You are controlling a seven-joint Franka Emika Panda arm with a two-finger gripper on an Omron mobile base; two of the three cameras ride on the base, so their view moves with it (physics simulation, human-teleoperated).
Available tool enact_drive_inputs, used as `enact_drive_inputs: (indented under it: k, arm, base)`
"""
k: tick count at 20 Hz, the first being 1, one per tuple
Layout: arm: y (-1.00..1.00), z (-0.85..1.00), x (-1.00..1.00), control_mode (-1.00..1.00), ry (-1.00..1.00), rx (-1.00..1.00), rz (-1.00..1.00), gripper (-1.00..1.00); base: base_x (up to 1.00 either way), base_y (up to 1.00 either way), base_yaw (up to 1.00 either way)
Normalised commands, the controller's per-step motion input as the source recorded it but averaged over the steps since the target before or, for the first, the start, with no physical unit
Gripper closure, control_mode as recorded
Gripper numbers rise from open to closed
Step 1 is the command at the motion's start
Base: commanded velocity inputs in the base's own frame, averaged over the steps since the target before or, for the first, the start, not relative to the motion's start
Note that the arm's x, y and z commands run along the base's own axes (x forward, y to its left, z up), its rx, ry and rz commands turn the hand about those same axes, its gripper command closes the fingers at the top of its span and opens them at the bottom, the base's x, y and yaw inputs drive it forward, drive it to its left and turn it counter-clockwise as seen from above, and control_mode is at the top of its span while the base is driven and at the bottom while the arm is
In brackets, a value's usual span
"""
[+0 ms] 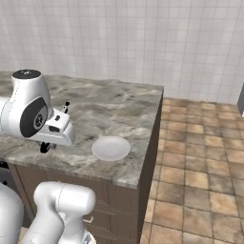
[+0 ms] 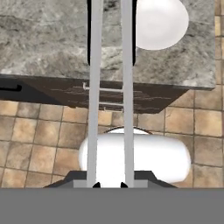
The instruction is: Pick up the tongs from the counter and place them near the plate next to the oven.
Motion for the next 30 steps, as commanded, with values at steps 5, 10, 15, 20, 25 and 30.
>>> enact_drive_inputs:
  k: [5,10,15,20,25,30]
  arm:
    - [0.0,0.0,0.0,1.0,0.0,0.0,0.0,1.0]
    - [0.0,0.0,0.0,1.0,0.0,0.0,0.0,1.0]
    - [0.0,0.0,0.0,1.0,0.0,0.0,0.0,1.0]
    - [0.03,0.0,0.13,-1.0,0.0,0.0,0.0,1.0]
    - [0.66,-0.62,0.94,-1.0,0.12,-0.02,0.02,1.0]
    - [0.77,-1.0,1.0,-1.0,0.25,-0.1,0.07,1.0]
  base:
    - [0.0,-0.07,-0.16]
    - [0.02,0.14,-0.13]
    - [0.04,0.02,-0.02]
    - [0.0,0.0,0.0]
    - [0.0,0.0,0.0]
    - [0.0,0.0,0.0]
